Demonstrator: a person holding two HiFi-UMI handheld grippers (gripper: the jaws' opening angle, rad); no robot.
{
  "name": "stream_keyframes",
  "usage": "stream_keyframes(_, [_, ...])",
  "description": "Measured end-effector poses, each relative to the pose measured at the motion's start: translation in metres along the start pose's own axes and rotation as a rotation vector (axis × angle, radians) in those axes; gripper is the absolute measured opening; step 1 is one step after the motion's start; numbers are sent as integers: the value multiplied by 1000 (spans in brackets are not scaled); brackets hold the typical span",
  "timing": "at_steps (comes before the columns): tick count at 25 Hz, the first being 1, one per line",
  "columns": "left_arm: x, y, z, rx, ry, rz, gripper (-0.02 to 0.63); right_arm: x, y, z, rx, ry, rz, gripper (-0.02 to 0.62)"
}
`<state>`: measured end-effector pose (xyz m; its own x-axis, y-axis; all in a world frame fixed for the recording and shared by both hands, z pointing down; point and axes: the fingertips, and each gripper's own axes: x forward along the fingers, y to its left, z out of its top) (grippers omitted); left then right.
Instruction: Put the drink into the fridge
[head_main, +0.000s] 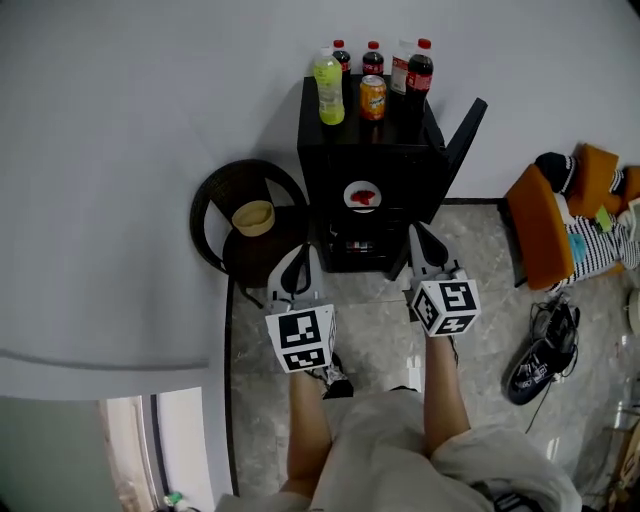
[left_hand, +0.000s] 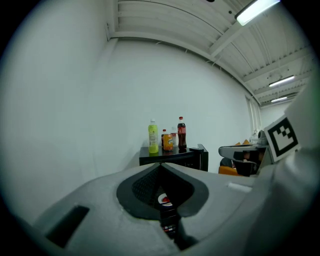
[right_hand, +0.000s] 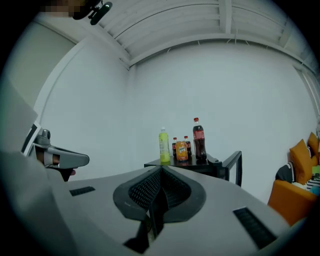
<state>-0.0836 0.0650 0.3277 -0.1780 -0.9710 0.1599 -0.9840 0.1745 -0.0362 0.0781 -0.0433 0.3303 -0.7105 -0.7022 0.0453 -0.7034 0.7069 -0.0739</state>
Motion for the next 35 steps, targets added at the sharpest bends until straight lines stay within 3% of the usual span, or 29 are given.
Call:
stream_keyframes(5, [24, 25, 5, 4, -23, -65, 9, 35, 19, 2, 5, -39, -42, 6])
stream_keyframes(12, [59, 38, 21, 9, -47, -136, 9, 86, 46, 0, -8, -9, -2, 8])
stream_keyframes(21, [141, 55, 46, 32, -68, -173, 9, 180, 34, 28, -1, -52, 35, 14])
stream_keyframes(26, [212, 71, 60, 1, -58, -163, 9, 252, 21, 42, 15, -54, 100, 100])
stream_keyframes(31, [269, 83, 70, 9, -52, -149, 9, 317, 13, 42, 26, 2, 156, 242])
stream_keyframes(35, [300, 98, 79, 6, -55, -117, 9, 359, 7, 37, -16, 52, 138, 281])
